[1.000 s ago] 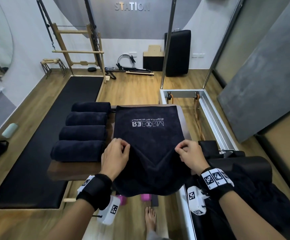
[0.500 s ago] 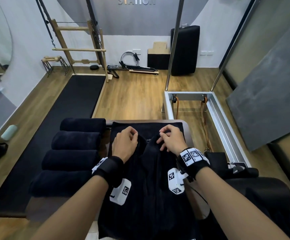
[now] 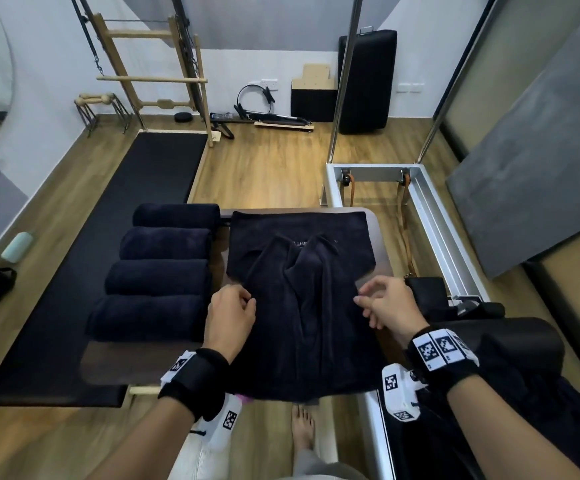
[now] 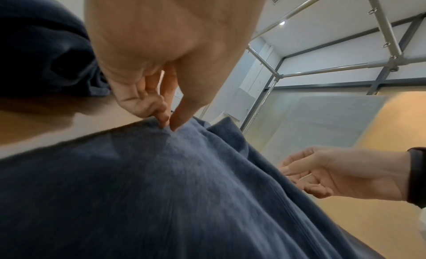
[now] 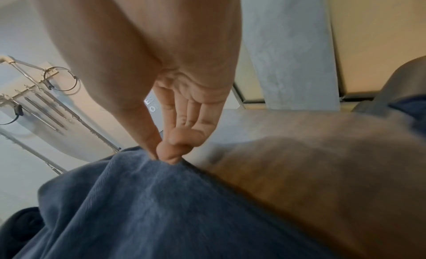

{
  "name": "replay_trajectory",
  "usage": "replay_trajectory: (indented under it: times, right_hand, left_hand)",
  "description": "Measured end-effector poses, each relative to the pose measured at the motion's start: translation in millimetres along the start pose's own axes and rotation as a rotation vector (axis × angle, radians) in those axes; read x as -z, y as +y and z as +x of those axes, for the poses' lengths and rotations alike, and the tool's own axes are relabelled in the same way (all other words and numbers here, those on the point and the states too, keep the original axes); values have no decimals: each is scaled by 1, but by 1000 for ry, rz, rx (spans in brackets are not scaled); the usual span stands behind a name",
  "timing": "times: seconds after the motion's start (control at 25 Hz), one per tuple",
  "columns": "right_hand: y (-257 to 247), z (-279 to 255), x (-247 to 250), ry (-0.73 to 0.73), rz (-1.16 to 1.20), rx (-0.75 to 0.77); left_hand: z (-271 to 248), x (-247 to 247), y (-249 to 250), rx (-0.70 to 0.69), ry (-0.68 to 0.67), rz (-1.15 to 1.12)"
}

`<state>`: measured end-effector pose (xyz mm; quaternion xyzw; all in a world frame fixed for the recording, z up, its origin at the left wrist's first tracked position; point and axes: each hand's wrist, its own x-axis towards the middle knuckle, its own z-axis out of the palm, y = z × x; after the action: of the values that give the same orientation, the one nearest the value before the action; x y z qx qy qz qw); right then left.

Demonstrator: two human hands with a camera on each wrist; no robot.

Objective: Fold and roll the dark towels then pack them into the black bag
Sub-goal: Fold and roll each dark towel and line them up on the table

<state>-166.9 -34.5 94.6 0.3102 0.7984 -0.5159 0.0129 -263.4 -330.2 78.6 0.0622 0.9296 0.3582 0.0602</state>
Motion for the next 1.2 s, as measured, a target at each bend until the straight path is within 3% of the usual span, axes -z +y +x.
replay_trajectory:
  times: [0.2,0.32,0.44,0.56,0.64,0.8,1.0,1.08,1.2]
  right_hand:
    - [23,-48,-1,-76,-68,-114]
    - [18,-62,-4,-88,37,-149]
    - [3,-61,-2,30,386,-139]
    - [0,-61,2,54,569,-35]
    - [7,-70,2,63,465,58]
    - [40,-87,-2,173,-194,322]
    - [64,-108,-3,100,-441,464]
    - [68,-113,-5,73,-502,491]
    - [69,-116,-6,88,-547,513]
  left_hand:
    - [-44,0,-7,-1,29,93]
    - [-53,2,-3,13,57,114]
    - [-42,6,3,90,97,-192]
    - [-41,11,6,33,13,-535]
    - [-51,11,2,-103,-70,-429]
    - [-84,10,-21,-423,21,-79]
    - [-116,16,-38,-468,-230,309]
    - [-117,19,-39,-465,-217,363]
    - [-115,27,-39,-481,-169,244]
